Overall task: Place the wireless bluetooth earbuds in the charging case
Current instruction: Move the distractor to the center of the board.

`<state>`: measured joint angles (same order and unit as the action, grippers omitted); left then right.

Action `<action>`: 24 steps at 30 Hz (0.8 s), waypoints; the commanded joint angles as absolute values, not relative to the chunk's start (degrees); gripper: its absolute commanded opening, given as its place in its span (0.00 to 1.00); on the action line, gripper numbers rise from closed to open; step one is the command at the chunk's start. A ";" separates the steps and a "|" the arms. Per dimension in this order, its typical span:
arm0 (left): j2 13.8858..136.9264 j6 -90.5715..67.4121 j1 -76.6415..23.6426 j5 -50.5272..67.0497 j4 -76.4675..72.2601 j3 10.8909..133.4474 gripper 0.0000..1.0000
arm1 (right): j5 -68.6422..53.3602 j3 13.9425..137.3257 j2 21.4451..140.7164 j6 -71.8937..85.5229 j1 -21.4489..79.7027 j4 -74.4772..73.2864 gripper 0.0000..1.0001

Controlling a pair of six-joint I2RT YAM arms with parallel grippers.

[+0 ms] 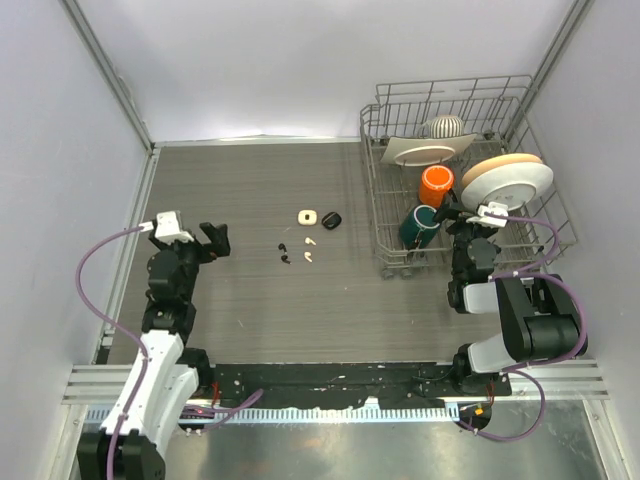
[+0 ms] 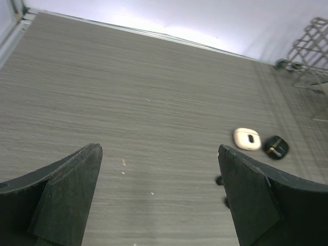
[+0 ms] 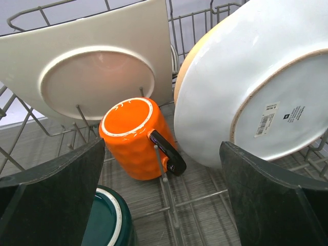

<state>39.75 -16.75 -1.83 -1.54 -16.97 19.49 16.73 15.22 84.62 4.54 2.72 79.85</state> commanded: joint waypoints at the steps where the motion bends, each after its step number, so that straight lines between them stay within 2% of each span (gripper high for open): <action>1: 30.96 -20.73 -1.67 -1.89 -9.07 19.42 1.00 | 15.03 13.71 87.98 3.87 1.67 67.77 0.99; 6: 23.84 -30.04 -1.76 -7.12 2.43 21.00 1.00 | 10.91 13.71 87.80 2.12 1.58 66.88 0.99; 10: 21.45 -30.76 -1.76 -7.12 8.16 23.28 1.00 | 17.37 8.54 86.32 4.65 1.58 76.24 1.00; 15: 17.59 -30.06 -1.76 -4.48 8.97 23.47 1.00 | 28.64 2.12 70.10 7.99 1.67 71.83 1.00; 21: 17.58 -33.22 -2.02 -7.92 12.57 24.87 1.00 | 32.79 -2.35 43.13 10.02 1.76 49.33 1.00; 24: 17.84 -33.23 -2.02 -5.81 11.60 23.82 1.00 | 32.70 -3.78 35.53 9.85 1.84 41.59 1.00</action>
